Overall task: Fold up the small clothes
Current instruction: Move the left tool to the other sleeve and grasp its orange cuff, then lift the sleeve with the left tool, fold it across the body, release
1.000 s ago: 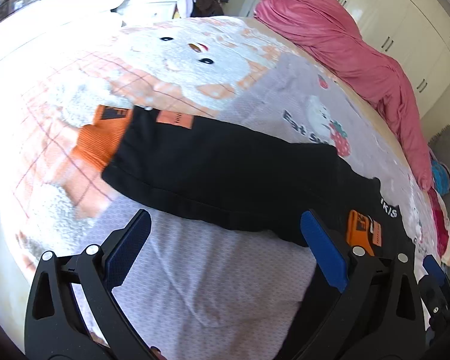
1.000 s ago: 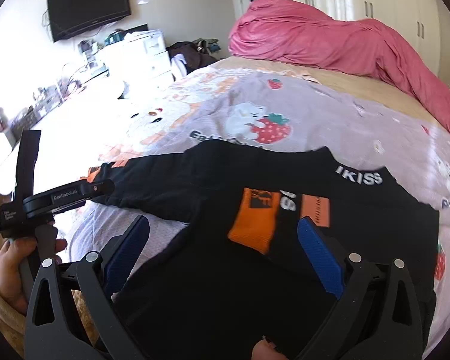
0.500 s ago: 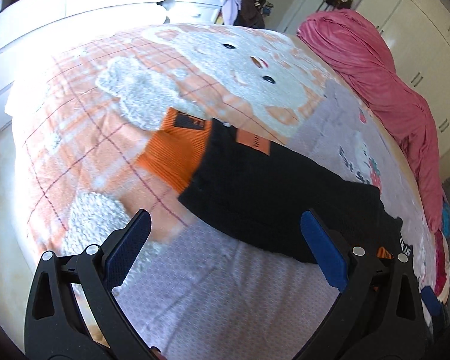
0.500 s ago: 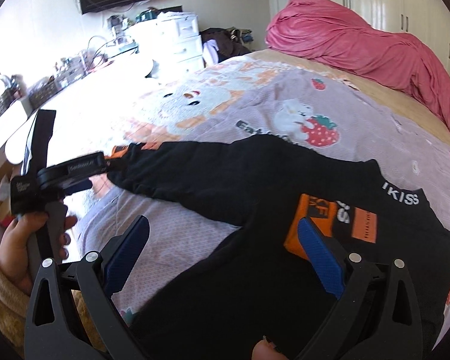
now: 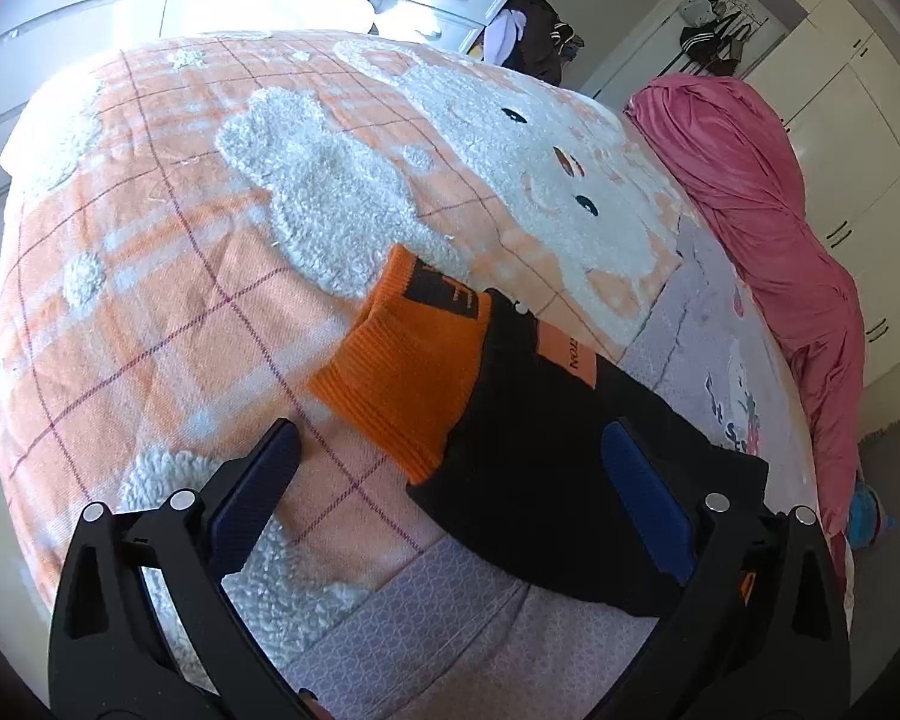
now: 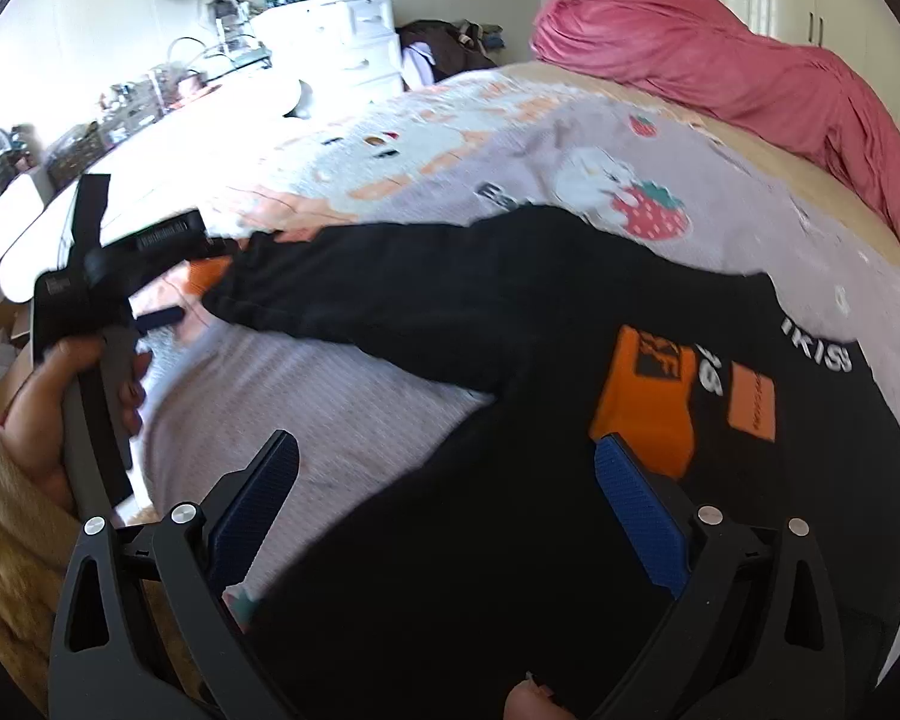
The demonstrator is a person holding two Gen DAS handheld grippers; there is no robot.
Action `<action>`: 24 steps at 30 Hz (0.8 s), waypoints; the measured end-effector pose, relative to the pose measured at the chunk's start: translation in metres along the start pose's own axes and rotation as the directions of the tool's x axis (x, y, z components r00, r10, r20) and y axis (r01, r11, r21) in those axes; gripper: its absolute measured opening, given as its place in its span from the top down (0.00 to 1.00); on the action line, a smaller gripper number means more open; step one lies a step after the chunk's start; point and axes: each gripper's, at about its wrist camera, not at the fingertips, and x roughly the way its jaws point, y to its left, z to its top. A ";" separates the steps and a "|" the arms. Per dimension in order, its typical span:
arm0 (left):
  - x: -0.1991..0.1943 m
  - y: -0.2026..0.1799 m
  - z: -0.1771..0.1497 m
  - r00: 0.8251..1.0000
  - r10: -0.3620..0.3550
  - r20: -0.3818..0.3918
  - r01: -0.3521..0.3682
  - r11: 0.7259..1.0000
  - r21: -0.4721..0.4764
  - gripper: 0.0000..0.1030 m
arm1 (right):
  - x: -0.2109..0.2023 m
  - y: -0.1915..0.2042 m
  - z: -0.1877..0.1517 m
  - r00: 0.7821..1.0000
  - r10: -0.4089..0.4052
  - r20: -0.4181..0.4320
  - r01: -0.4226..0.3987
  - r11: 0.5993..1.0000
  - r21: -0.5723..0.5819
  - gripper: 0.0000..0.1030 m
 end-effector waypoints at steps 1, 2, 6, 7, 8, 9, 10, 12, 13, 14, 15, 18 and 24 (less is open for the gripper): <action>0.001 -0.003 0.002 1.000 -0.009 0.009 0.009 1.000 0.005 0.10 | 0.000 -0.002 -0.002 1.000 -0.004 -0.003 0.004 1.000 0.006 0.04; 0.003 -0.005 0.004 1.000 -0.014 0.015 0.014 1.000 0.008 0.16 | 0.000 -0.006 -0.005 1.000 -0.011 -0.009 0.011 1.000 0.021 0.04; 0.016 -0.008 0.009 1.000 0.004 0.017 -0.005 1.000 0.005 0.46 | -0.002 -0.020 -0.014 0.999 -0.043 -0.020 0.044 0.997 0.057 0.04; 0.019 -0.007 0.010 1.000 0.007 0.015 -0.007 1.000 0.000 0.51 | -0.003 -0.022 -0.016 0.998 -0.055 -0.020 0.056 0.997 0.060 0.04; 0.022 -0.007 0.011 1.000 0.008 0.012 -0.007 1.000 -0.002 0.56 | -0.005 -0.026 -0.018 0.998 -0.067 -0.020 0.068 0.996 0.062 0.04; 0.023 -0.007 0.012 1.000 0.006 0.012 -0.006 1.000 -0.004 0.61 | -0.006 -0.029 -0.021 0.997 -0.075 -0.021 0.076 0.995 0.066 0.04; 0.024 -0.007 0.013 1.000 0.000 0.011 0.000 1.000 -0.008 0.75 | -0.008 -0.032 -0.023 0.996 -0.081 -0.022 0.082 0.994 0.074 0.04; 0.025 -0.005 0.014 1.000 -0.026 0.001 0.026 0.999 -0.021 0.82 | -0.010 -0.039 -0.027 0.996 -0.083 -0.025 0.085 0.992 0.097 0.04; 0.023 -0.005 0.014 0.999 -0.041 0.004 0.041 0.999 -0.025 0.86 | -0.011 -0.042 -0.028 0.996 -0.083 -0.026 0.085 0.990 0.109 0.04; 0.020 -0.007 0.014 0.998 -0.055 0.008 0.055 0.998 -0.024 0.87 | -0.013 -0.046 -0.031 0.996 -0.081 -0.028 0.084 0.988 0.126 0.04; 0.015 -0.008 0.014 0.997 -0.070 0.014 0.070 0.997 -0.021 0.90 | -0.014 -0.050 -0.033 0.996 -0.083 -0.027 0.086 0.986 0.140 0.04; -0.003 -0.019 0.012 0.992 -0.121 0.030 0.121 0.993 0.006 0.91 | -0.020 -0.056 -0.036 0.994 -0.107 -0.021 0.109 0.982 0.156 0.04; -0.040 -0.055 0.010 0.971 -0.229 0.068 0.224 0.972 0.068 0.92 | -0.036 -0.074 -0.042 0.992 -0.127 0.001 0.123 0.970 0.208 0.04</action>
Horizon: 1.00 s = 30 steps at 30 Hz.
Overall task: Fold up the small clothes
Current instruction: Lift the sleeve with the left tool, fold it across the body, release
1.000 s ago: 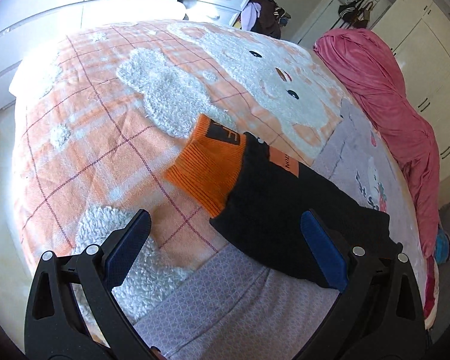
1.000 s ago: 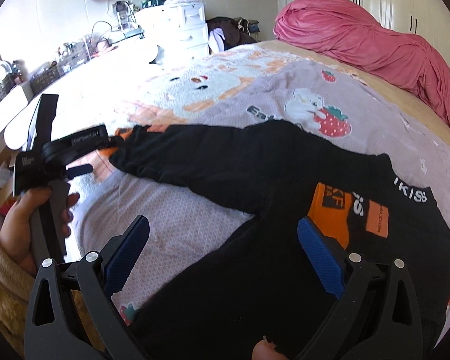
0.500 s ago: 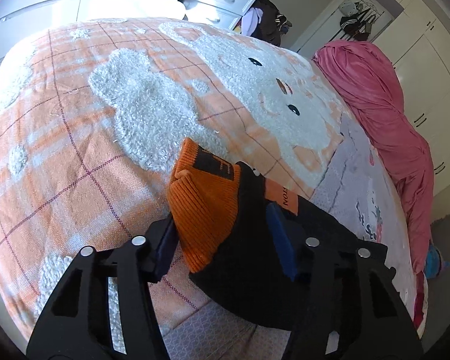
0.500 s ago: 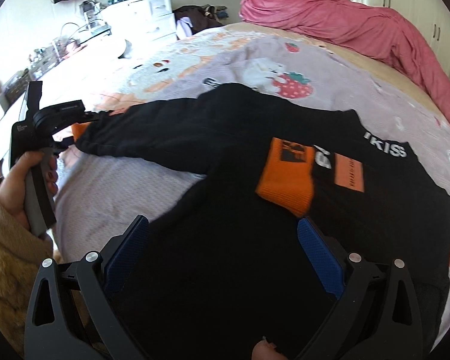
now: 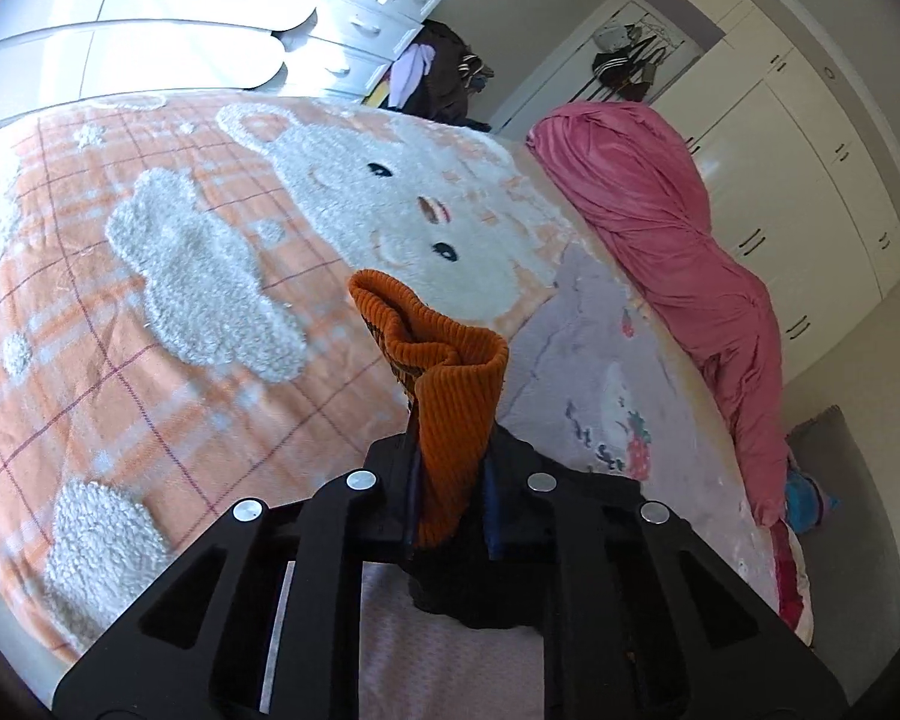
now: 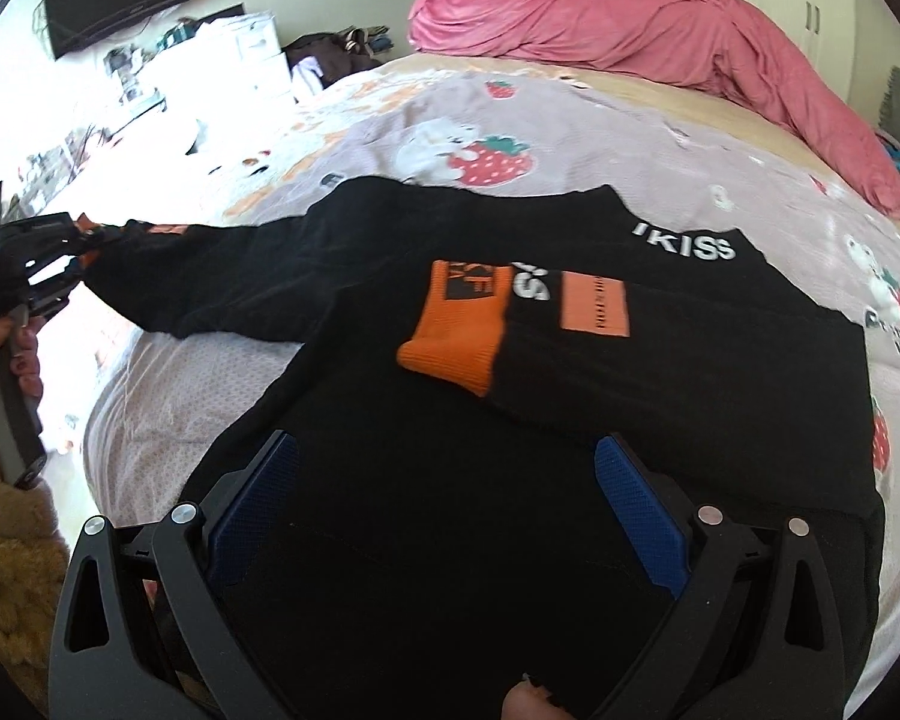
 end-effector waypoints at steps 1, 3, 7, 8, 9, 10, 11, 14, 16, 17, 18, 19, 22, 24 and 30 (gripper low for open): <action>-0.005 -0.011 0.000 1.000 -0.019 0.008 0.019 1.000 0.017 0.92 | -0.003 -0.004 0.000 1.000 0.000 0.005 0.000 1.000 0.015 0.04; -0.011 -0.029 -0.001 0.999 -0.050 0.014 0.050 0.998 0.048 0.92 | -0.008 -0.011 0.000 1.000 0.008 0.008 -0.008 0.999 0.043 0.04; -0.019 -0.066 -0.007 0.992 -0.124 0.008 0.122 0.987 0.100 0.92 | -0.021 -0.026 0.001 0.999 0.015 0.034 -0.018 0.995 0.098 0.04; -0.021 -0.078 -0.010 0.990 -0.143 0.003 0.142 0.982 0.122 0.93 | -0.025 -0.029 0.002 0.999 0.006 0.044 -0.011 0.995 0.102 0.04; -0.021 -0.085 -0.011 0.988 -0.155 -0.002 0.154 0.979 0.134 0.93 | -0.028 -0.032 0.001 0.999 -0.001 0.051 -0.004 0.995 0.104 0.04; -0.021 -0.096 -0.015 0.984 -0.177 -0.015 0.177 0.973 0.151 0.93 | -0.031 -0.036 0.001 0.998 -0.010 0.059 0.004 0.994 0.107 0.04; -0.021 -0.106 -0.018 0.980 -0.195 -0.026 0.197 0.966 0.165 0.93 | -0.035 -0.041 0.001 0.998 -0.019 0.068 0.011 0.993 0.115 0.04; -0.020 -0.129 -0.028 0.971 -0.234 -0.055 0.240 0.950 0.197 0.93 | -0.042 -0.057 -0.003 0.996 -0.041 0.076 0.028 0.987 0.155 0.04; -0.020 -0.143 -0.036 0.963 -0.259 -0.075 0.269 0.939 0.213 0.93 | -0.046 -0.067 -0.005 0.995 -0.055 0.078 0.040 0.983 0.180 0.04; -0.019 -0.148 -0.040 0.960 -0.267 -0.085 0.279 0.934 0.222 0.93 | -0.049 -0.073 -0.007 0.995 -0.065 0.079 0.049 0.980 0.195 0.04; -0.019 -0.153 -0.043 0.957 -0.274 -0.094 0.289 0.929 0.230 0.93 | -0.050 -0.078 -0.009 0.994 -0.071 0.080 0.054 0.977 0.204 0.04; -0.018 -0.160 -0.047 0.953 -0.282 -0.106 0.300 0.923 0.242 0.93 | -0.053 -0.082 -0.011 0.994 -0.078 0.082 0.059 0.975 0.214 0.04; -0.014 -0.174 -0.059 0.943 -0.299 -0.147 0.329 0.908 0.261 0.93 | -0.060 -0.097 -0.017 0.990 -0.107 0.088 0.083 0.967 0.242 0.04; -0.012 -0.183 -0.069 0.935 -0.309 -0.176 0.349 0.894 0.282 0.93 | -0.065 -0.108 -0.022 0.987 -0.131 0.089 0.103 0.958 0.268 0.04; 0.000 -0.209 -0.105 0.905 -0.323 -0.277 0.406 0.851 0.334 0.93 | -0.078 -0.136 -0.032 0.981 -0.168 0.096 0.126 0.932 0.341 0.04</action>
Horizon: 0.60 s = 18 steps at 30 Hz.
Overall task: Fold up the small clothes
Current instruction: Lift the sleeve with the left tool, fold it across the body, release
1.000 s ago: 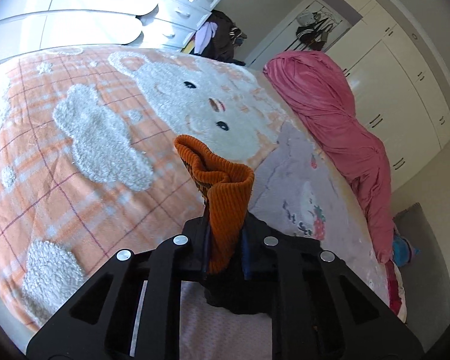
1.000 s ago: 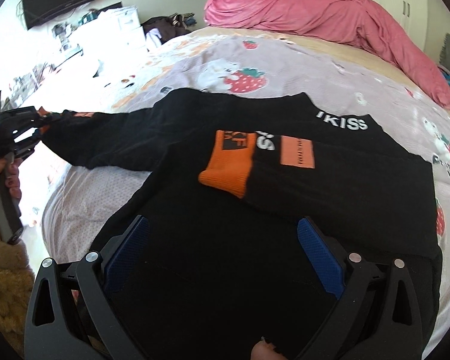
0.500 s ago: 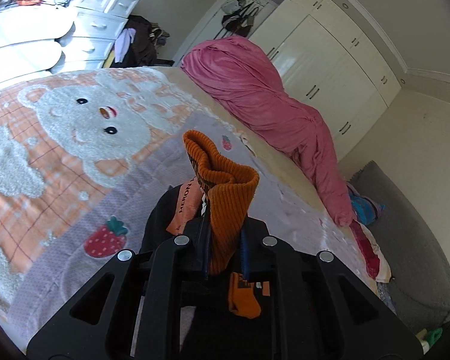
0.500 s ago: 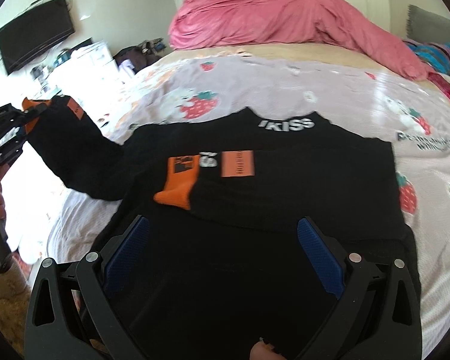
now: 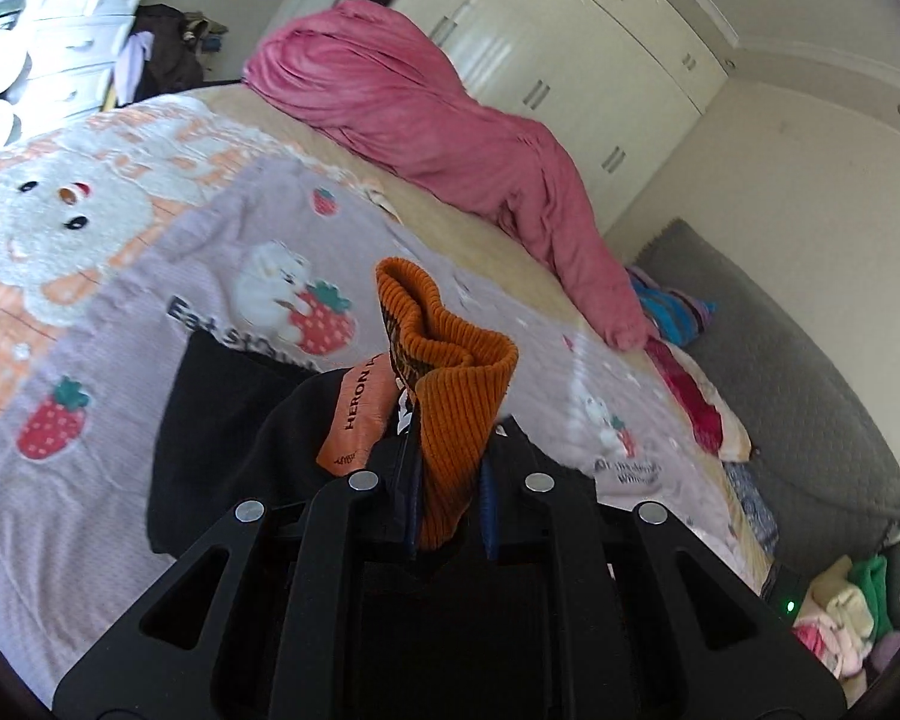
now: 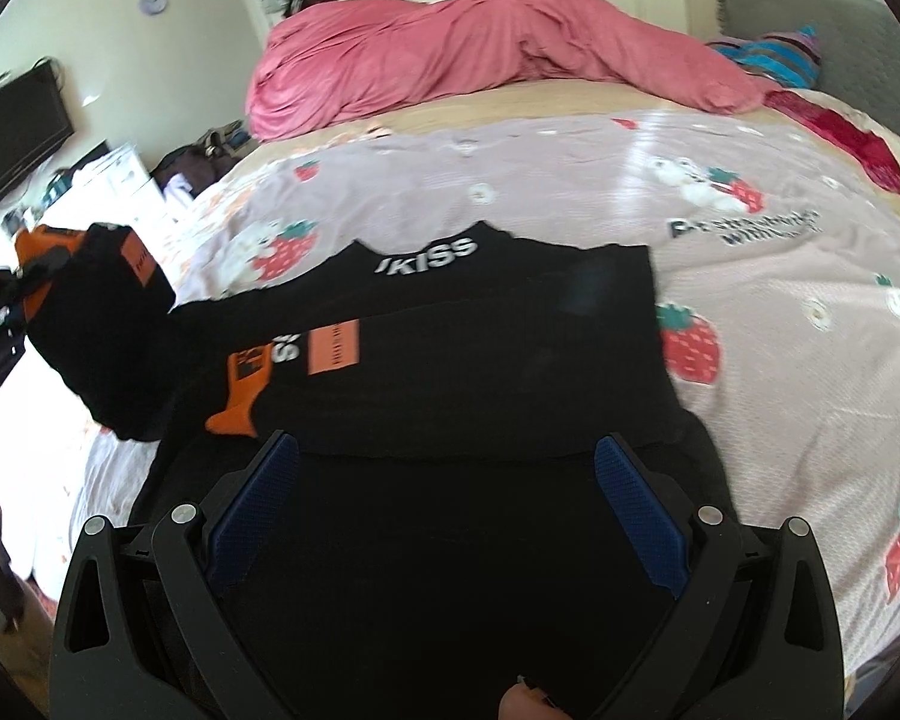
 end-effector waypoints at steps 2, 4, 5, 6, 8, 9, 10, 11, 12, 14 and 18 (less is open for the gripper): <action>0.010 -0.006 -0.008 0.999 -0.011 -0.034 0.011 1.000 0.016 0.93 | -0.004 -0.009 0.000 1.000 -0.012 0.007 0.011 1.000 0.016 0.04; 0.020 -0.011 -0.015 0.998 -0.018 -0.067 0.020 0.999 0.029 0.93 | -0.007 -0.015 -0.001 1.000 -0.018 0.013 0.018 0.999 0.029 0.04; 0.025 -0.013 -0.018 0.996 -0.024 -0.085 0.027 0.999 0.034 0.93 | -0.009 -0.019 -0.001 1.000 -0.024 0.017 0.024 0.999 0.040 0.04; 0.029 -0.016 -0.021 0.995 -0.027 -0.098 0.031 0.999 0.038 0.93 | -0.010 -0.024 -0.001 0.999 -0.029 0.020 0.028 0.998 0.051 0.04; 0.038 -0.019 -0.029 0.991 -0.037 -0.130 0.043 0.998 0.042 0.93 | -0.013 -0.030 -0.002 0.999 -0.035 0.021 0.033 0.997 0.070 0.04; 0.041 -0.022 -0.033 0.989 -0.039 -0.142 0.046 0.998 0.045 0.93 | -0.015 -0.033 -0.003 0.999 -0.036 0.023 0.034 0.996 0.080 0.04; 0.046 -0.024 -0.037 0.986 -0.044 -0.159 0.052 0.997 0.050 0.93 | -0.017 -0.036 -0.003 0.999 -0.034 0.025 0.032 0.995 0.090 0.04; 0.051 -0.025 -0.041 0.983 -0.048 -0.175 0.059 0.997 0.054 0.93 | -0.018 -0.039 -0.003 0.999 -0.032 0.028 0.029 0.995 0.100 0.04; 0.054 -0.027 -0.044 0.981 -0.051 -0.185 0.062 0.997 0.054 0.93 | -0.019 -0.041 -0.003 0.999 -0.035 0.030 0.031 0.994 0.105 0.04; 0.063 -0.029 -0.052 0.976 -0.055 -0.211 0.068 0.996 0.055 0.92 | -0.021 -0.045 -0.003 0.999 -0.041 0.031 0.037 0.993 0.111 0.04; 0.077 -0.032 -0.064 0.965 -0.057 -0.257 0.075 0.995 0.062 0.92 | -0.021 -0.051 -0.003 0.998 -0.047 0.029 0.043 0.991 0.130 0.04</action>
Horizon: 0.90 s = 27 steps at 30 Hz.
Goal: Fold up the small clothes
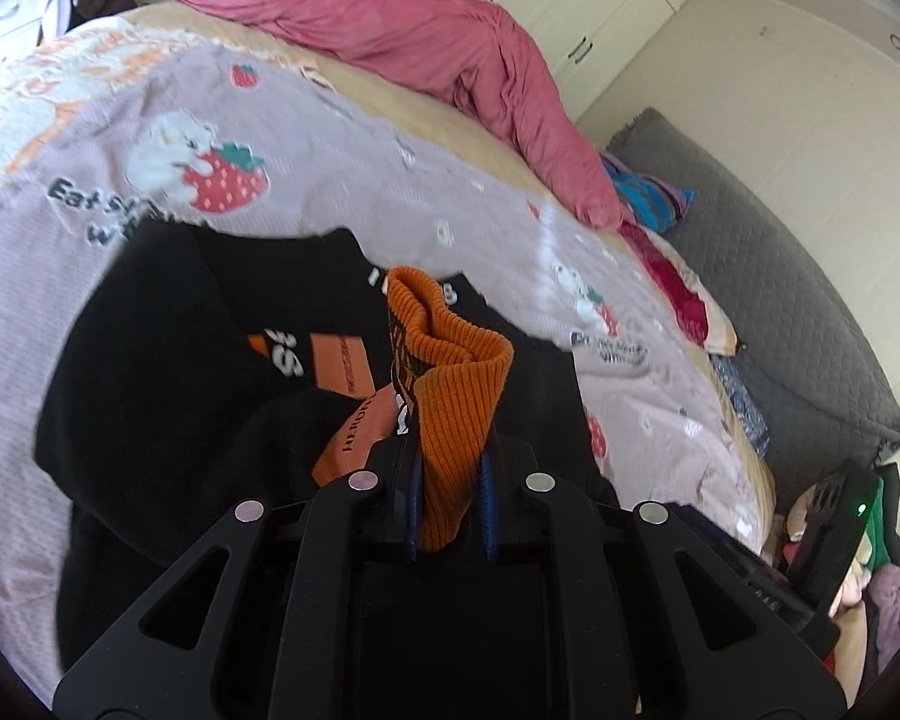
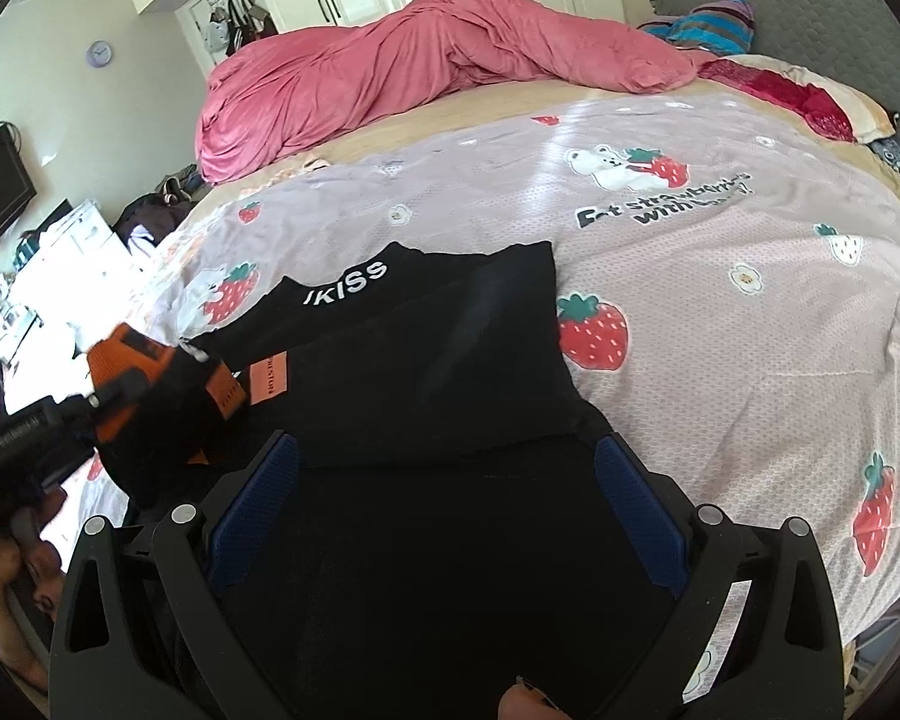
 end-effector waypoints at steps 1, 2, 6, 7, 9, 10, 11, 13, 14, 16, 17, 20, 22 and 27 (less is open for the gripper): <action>0.002 -0.001 -0.002 1.000 0.000 -0.011 0.000 1.000 0.003 0.92 | 0.000 -0.001 0.000 1.000 -0.002 0.000 0.002 1.000 0.006 0.04; 0.005 -0.002 -0.004 1.000 0.002 -0.020 -0.002 1.000 0.007 0.92 | 0.001 -0.002 -0.001 1.000 -0.004 -0.001 0.004 1.000 0.010 0.04; 0.017 -0.004 -0.015 0.998 0.000 -0.060 0.001 1.000 0.013 0.87 | 0.007 -0.006 -0.003 1.000 0.000 -0.017 0.001 0.999 0.037 0.04; 0.020 -0.004 -0.018 0.997 -0.004 -0.073 0.004 1.000 0.011 0.84 | 0.009 -0.006 -0.004 1.000 0.005 -0.023 -0.004 0.999 0.042 0.04; 0.024 -0.003 -0.021 0.996 -0.007 -0.091 0.008 1.000 0.009 0.75 | 0.012 -0.004 -0.005 0.999 0.013 -0.035 -0.012 0.999 0.043 0.04; 0.025 -0.003 -0.022 0.995 -0.006 -0.101 0.006 1.000 0.008 0.69 | 0.013 -0.003 -0.005 0.999 0.015 -0.037 -0.014 0.999 0.041 0.04; 0.024 -0.002 -0.022 0.995 -0.008 -0.102 0.008 1.000 0.002 0.64 | 0.015 -0.001 -0.006 0.999 0.020 -0.043 -0.019 0.999 0.037 0.04; 0.020 0.001 -0.022 0.995 -0.012 -0.099 0.010 1.000 -0.017 0.57 | 0.017 0.003 -0.008 0.998 0.029 -0.052 -0.027 0.999 0.034 0.04; 0.017 0.003 -0.021 0.995 -0.014 -0.096 0.012 1.000 -0.024 0.55 | 0.020 0.006 -0.010 0.997 0.038 -0.062 -0.036 0.999 0.033 0.04; 0.010 0.007 -0.017 0.997 0.002 -0.077 -0.004 1.000 -0.025 0.53 | 0.028 0.014 -0.015 0.993 0.072 -0.097 -0.070 0.997 0.027 0.04; 0.006 0.009 -0.015 0.997 0.020 -0.069 -0.022 0.999 -0.026 0.49 | 0.031 0.017 -0.017 0.990 0.090 -0.113 -0.087 0.996 0.026 0.04; -0.003 0.018 -0.009 0.996 0.071 -0.050 -0.073 0.997 -0.039 0.32 | 0.050 0.032 -0.029 0.973 0.125 -0.193 -0.124 0.992 0.014 0.04; -0.012 0.025 -0.006 0.995 0.092 -0.032 -0.094 0.994 -0.055 0.24 | 0.060 0.040 -0.035 0.963 0.140 -0.230 -0.141 0.990 0.010 0.04; -0.035 0.047 0.002 0.990 0.142 0.017 -0.139 0.984 -0.108 0.14 | 0.082 0.065 -0.044 0.944 0.183 -0.275 -0.196 0.980 -0.019 0.45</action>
